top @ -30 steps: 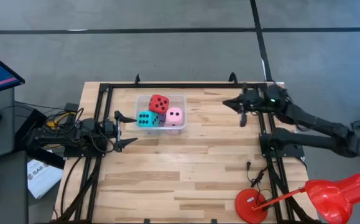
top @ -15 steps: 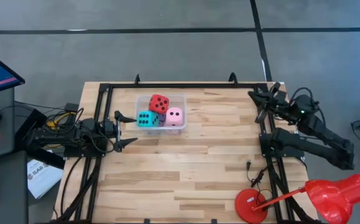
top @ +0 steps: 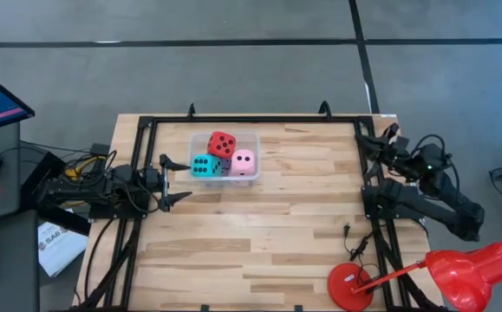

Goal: Pick & Place Dice
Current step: Return to Home Position

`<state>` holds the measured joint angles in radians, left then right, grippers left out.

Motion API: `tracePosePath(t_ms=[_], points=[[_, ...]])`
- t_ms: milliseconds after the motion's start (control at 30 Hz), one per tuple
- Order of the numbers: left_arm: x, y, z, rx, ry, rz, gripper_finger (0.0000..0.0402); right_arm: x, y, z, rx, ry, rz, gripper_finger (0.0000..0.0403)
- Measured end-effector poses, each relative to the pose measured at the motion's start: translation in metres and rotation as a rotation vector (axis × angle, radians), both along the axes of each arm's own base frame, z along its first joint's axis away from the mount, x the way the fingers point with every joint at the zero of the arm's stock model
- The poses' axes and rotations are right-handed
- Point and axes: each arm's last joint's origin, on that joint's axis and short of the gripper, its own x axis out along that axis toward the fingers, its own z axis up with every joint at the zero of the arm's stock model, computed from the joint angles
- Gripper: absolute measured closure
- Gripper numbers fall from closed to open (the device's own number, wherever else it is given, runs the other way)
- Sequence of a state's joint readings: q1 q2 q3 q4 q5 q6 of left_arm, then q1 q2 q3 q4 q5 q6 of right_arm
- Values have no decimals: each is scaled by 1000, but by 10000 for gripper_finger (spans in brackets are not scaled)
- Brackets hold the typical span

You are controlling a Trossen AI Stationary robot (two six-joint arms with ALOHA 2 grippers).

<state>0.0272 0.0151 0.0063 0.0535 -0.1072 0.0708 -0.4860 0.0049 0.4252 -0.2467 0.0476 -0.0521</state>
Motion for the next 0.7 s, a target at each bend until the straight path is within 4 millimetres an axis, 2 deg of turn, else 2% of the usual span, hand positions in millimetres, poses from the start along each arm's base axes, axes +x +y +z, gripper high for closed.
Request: tracePosePath(t_ms=[267, 567, 700], points=[[0, 0, -1, 0, 7, -1, 9, 1, -1, -6, 26, 40, -20, 403], [3, 0, -4, -1, 45, -1, 9, 31, -16, -69, 79, 87, -14, 403], [4, 0, -5, -2, 66, -1, 9, 38, -20, -88, 59, 68, -14, 403]])
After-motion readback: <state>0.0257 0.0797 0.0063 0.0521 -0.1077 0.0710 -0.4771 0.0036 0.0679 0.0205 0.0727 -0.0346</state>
